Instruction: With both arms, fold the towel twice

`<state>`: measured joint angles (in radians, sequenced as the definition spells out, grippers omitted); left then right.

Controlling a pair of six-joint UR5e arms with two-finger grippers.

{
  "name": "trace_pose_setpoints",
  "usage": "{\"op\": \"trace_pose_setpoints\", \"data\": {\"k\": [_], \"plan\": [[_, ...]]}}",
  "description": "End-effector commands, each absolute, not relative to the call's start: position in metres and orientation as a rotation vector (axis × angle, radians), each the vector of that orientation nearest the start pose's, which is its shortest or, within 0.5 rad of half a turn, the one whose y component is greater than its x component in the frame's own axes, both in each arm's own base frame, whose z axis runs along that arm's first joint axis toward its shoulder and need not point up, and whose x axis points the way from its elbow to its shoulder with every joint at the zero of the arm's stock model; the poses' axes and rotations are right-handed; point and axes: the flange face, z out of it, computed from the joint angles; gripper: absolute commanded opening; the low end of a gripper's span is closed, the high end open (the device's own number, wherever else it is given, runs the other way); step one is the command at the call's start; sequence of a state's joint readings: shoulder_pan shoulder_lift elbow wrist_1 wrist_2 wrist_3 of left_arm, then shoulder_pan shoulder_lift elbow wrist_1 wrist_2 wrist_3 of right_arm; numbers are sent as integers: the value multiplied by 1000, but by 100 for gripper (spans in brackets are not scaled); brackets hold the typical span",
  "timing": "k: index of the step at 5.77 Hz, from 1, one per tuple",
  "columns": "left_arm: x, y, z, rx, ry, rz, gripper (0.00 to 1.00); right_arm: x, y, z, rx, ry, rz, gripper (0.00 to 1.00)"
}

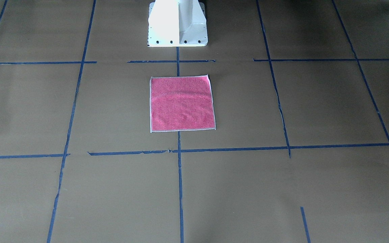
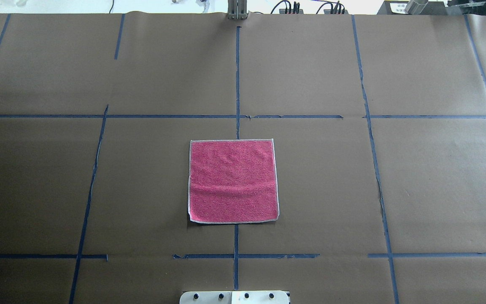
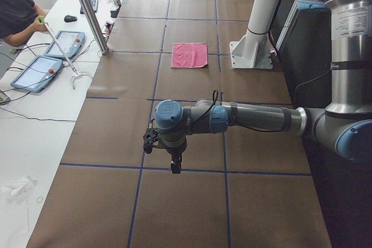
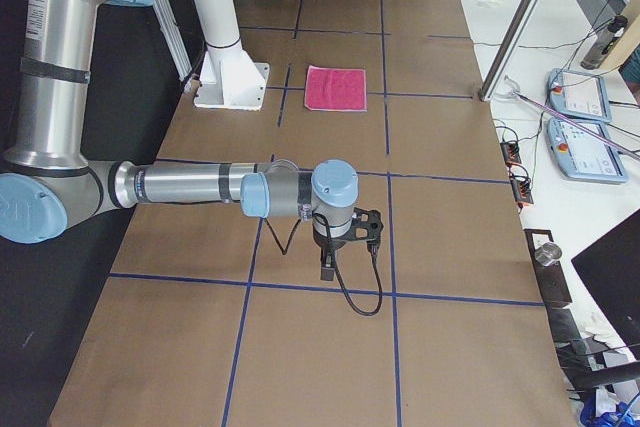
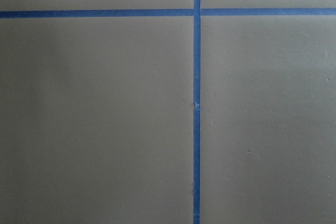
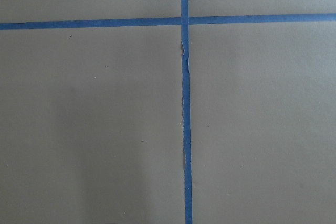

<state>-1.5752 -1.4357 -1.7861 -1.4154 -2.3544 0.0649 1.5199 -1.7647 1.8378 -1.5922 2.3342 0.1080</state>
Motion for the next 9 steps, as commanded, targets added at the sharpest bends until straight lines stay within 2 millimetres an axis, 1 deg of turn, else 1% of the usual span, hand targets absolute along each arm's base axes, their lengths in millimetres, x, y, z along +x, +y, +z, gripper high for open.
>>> {"op": "trace_pose_setpoints", "data": {"k": [1, 3, 5, 6, 7, 8, 9], "plan": [[-64, -428, 627, -48, 794, 16, 100, 46, -412, 621, -14, -762, 39, 100], [-63, -427, 626, -45, 794, 19, 100, 44, -413, 620, -17, -771, 44, 100], [-62, -426, 630, -50, 796, 19, 100, 43, -412, 621, -17, -776, 38, 100], [-62, -430, 628, -52, 796, 15, 100, 40, -413, 621, -20, -776, 33, 100], [-62, -429, 627, -51, 796, 14, 100, 40, -414, 618, 1, -776, 26, 100], [-61, -429, 628, -37, 814, 30, 100, 35, -415, 618, 2, -776, 10, 100], [-60, -430, 625, -35, 821, 21, 100, 33, -415, 617, 26, -778, -7, 100]]}}
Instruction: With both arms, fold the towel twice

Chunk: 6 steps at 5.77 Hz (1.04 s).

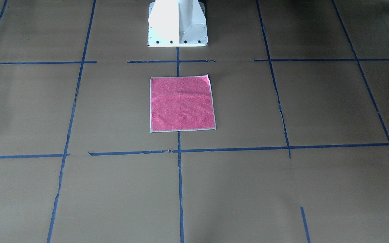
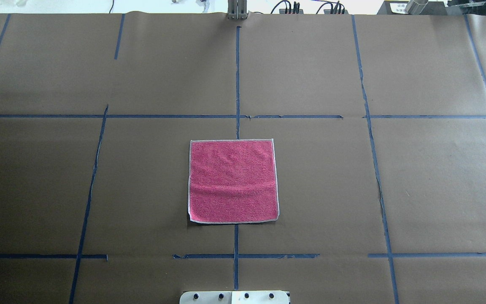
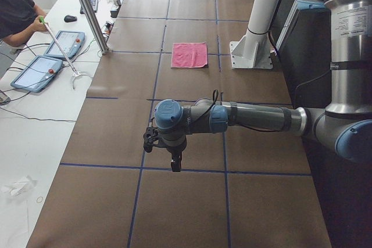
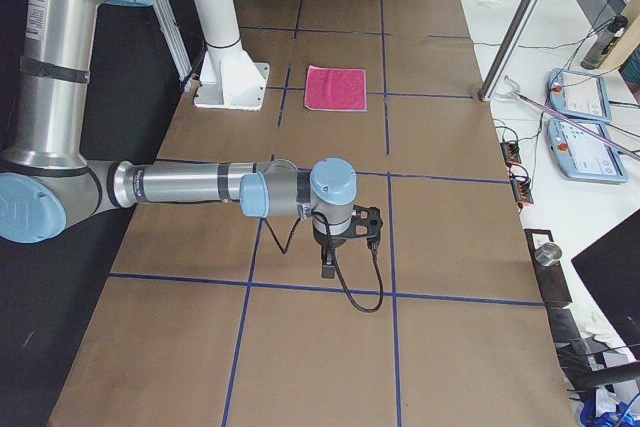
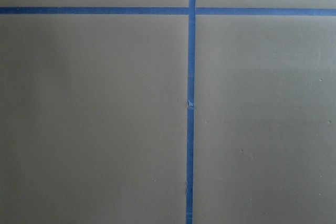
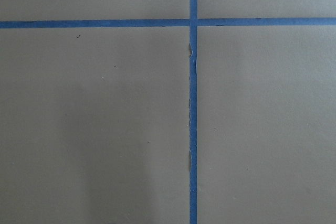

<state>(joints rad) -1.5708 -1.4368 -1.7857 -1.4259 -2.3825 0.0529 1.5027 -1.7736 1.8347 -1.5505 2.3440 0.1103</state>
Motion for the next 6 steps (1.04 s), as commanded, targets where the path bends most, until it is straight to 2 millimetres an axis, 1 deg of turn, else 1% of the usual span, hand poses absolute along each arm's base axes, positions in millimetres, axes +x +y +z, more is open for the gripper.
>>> {"op": "trace_pose_setpoints", "data": {"k": [1, 2, 3, 4, 5, 6], "plan": [[-64, -416, 610, -18, 811, 19, 100, 32, -415, 616, 27, -779, 0, 100], [-64, -414, 609, -17, 817, 17, 100, 21, -417, 614, 24, -780, -27, 100], [-63, -410, 601, -17, 821, -15, 100, -8, -423, 596, 17, -786, -64, 100], [-61, -410, 589, -33, 820, -92, 100, -41, -424, 566, 17, -802, -42, 100], [-52, -412, 578, -24, 821, -72, 100, -66, -425, 540, 82, -846, -42, 100], [-21, -422, 567, 15, 825, 37, 100, -97, -421, 527, 78, -880, -39, 100]]}}
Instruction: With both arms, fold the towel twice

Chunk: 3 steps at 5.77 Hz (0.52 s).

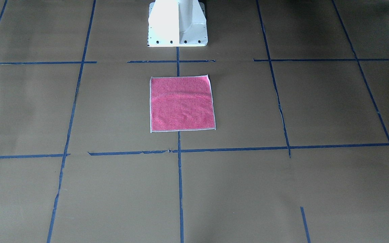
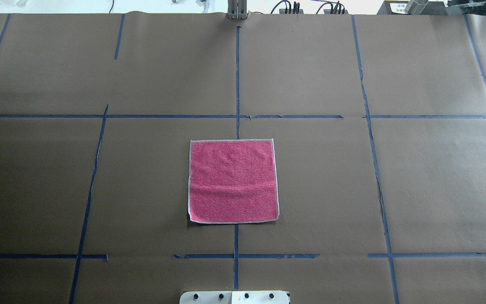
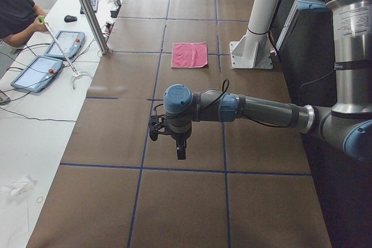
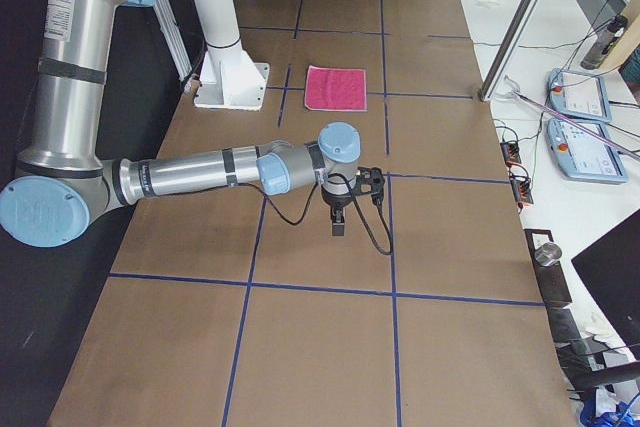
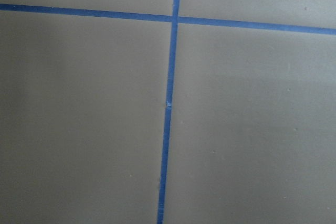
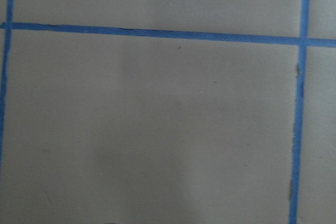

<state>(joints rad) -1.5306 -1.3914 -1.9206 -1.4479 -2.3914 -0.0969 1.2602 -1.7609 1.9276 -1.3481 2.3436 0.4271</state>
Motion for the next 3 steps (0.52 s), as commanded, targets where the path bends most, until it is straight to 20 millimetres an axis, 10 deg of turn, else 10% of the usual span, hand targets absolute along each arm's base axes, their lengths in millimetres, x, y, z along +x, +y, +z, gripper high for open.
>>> {"op": "trace_pose_setpoints", "data": {"k": [1, 3], "plan": [[5, -429, 556, 49, 833, 120, 98, -136, -421, 488, 64, -920, -16, 100], [69, -434, 501, 64, 856, 224, 100, -223, -415, 412, -31, -1002, 58, 100]]}}
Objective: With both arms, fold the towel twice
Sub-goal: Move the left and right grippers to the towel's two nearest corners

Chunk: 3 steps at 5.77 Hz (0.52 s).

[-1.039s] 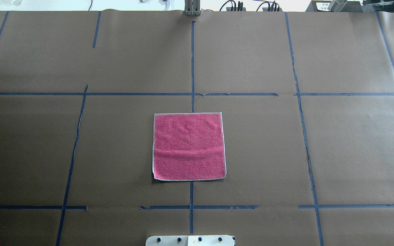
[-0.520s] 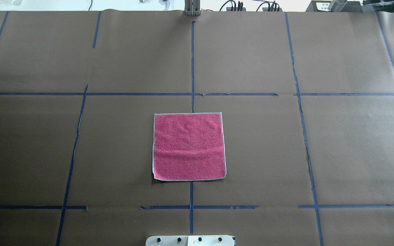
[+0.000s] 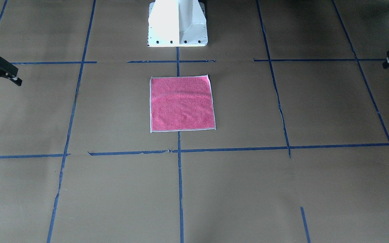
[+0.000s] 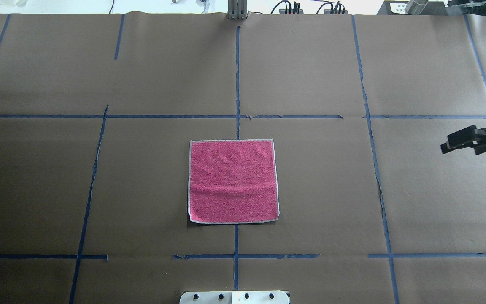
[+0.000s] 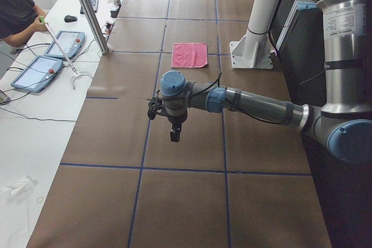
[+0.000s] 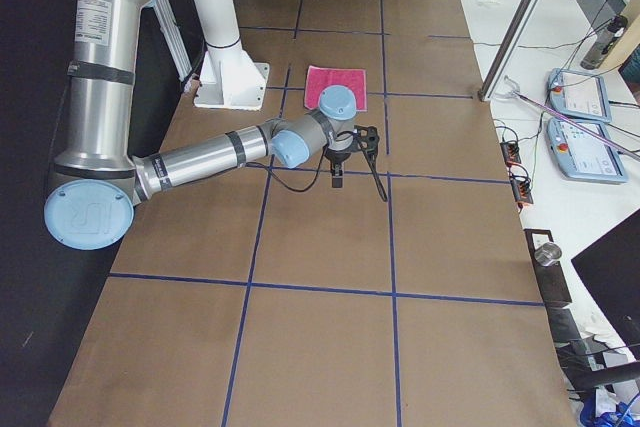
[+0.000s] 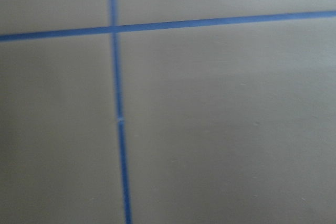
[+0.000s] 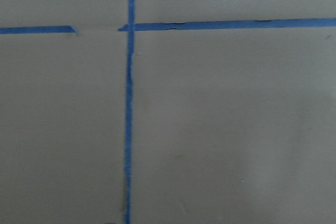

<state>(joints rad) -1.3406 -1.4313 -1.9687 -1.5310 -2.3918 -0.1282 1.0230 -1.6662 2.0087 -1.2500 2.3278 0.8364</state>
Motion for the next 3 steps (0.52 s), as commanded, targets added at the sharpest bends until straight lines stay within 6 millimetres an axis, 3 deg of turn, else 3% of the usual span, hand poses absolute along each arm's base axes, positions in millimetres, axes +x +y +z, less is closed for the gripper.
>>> {"op": "trace_pose_setpoints", "data": {"k": [1, 2, 3], "plan": [[109, -425, 482, -3, 869, 190, 100, -278, -402, 382, -55, -998, 110, 100], [147, -432, 451, -3, 906, 138, 100, -344, -380, 349, -50, -989, 170, 100], [225, -429, 413, -40, 925, 193, 100, -392, -354, 322, -60, -1006, 219, 100]]}}
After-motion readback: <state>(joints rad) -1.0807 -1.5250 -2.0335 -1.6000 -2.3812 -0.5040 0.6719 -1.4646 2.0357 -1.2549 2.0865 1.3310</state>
